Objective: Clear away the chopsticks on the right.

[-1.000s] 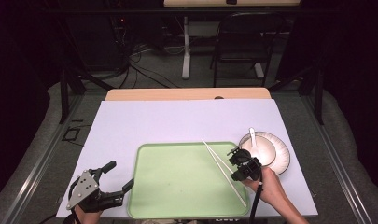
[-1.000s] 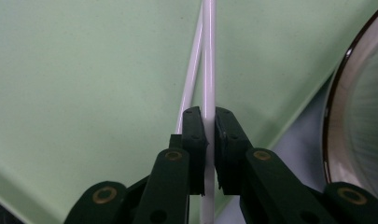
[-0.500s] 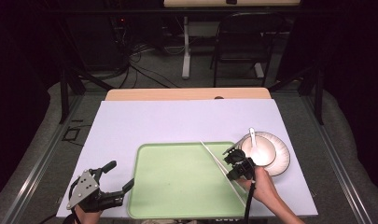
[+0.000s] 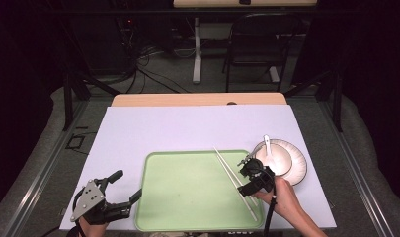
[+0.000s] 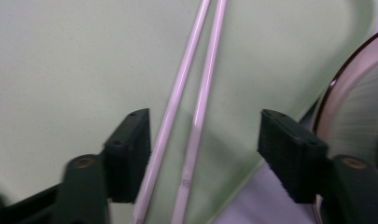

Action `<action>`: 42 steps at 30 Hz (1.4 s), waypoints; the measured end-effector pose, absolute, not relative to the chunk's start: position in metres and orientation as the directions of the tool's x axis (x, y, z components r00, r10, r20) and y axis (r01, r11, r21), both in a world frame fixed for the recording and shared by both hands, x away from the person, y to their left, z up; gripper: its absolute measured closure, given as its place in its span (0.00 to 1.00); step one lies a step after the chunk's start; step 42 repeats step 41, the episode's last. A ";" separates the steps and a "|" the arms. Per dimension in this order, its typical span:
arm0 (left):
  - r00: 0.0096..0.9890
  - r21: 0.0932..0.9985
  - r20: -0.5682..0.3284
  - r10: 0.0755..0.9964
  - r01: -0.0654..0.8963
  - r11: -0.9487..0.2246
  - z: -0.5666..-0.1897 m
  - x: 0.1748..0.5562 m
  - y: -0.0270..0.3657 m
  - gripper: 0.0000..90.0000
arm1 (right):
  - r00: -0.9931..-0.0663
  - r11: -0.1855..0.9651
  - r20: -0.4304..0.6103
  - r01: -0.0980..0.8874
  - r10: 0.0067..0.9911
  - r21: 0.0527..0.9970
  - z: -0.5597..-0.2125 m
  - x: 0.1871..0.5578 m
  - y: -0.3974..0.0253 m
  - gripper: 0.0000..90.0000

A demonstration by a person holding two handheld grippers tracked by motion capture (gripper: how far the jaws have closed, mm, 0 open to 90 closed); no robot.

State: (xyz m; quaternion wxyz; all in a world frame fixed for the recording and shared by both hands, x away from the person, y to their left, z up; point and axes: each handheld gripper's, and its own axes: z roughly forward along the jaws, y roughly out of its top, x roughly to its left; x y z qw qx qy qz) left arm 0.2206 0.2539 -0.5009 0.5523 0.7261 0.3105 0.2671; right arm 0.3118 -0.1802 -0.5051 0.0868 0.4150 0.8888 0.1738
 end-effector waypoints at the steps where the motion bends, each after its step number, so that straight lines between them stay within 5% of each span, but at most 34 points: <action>1: 0.664 0.968 0.045 0.746 0.156 -0.197 -0.501 0.221 0.254 0.17 | -0.649 0.614 -0.023 0.707 0.761 0.351 -0.499 0.311 -0.181 0.34; 13: 0.664 0.967 0.043 0.747 0.159 -0.198 -0.501 0.221 0.253 0.17 | -0.707 0.568 -0.078 0.492 0.703 0.660 -0.468 0.286 -0.223 0.02; 29: 0.661 0.966 0.046 0.749 0.162 -0.203 -0.501 0.221 0.253 0.17 | -0.651 0.444 -0.159 0.301 0.742 0.844 -0.470 0.237 -0.286 0.00; 42: 0.660 0.966 0.046 0.750 0.161 -0.201 -0.501 0.221 0.253 0.17 | -0.620 0.417 -0.167 0.283 0.767 0.864 -0.484 0.220 -0.303 0.00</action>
